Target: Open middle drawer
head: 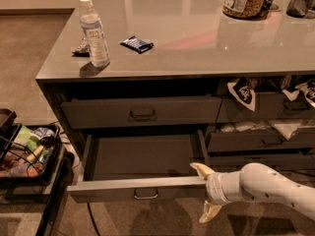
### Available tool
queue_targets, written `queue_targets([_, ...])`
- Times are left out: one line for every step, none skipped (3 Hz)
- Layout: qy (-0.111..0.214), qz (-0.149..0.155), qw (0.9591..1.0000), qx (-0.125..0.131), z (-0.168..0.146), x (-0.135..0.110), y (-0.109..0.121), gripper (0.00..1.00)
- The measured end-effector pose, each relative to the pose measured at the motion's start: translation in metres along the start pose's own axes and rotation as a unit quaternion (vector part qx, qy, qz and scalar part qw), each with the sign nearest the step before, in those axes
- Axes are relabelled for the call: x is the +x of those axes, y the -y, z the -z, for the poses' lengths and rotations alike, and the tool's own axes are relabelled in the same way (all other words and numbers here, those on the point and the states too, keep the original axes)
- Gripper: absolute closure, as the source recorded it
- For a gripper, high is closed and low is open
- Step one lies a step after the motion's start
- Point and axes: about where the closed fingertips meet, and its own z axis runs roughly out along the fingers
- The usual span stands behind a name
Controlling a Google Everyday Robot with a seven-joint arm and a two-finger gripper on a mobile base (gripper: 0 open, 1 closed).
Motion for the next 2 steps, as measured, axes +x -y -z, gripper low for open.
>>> queue_targets([0.000, 0.000, 1.0000, 0.000, 0.0000, 0.0000, 0.0000, 0.19])
queue_targets([0.000, 0.000, 1.0000, 0.000, -0.0001, 0.0000, 0.0000, 0.42])
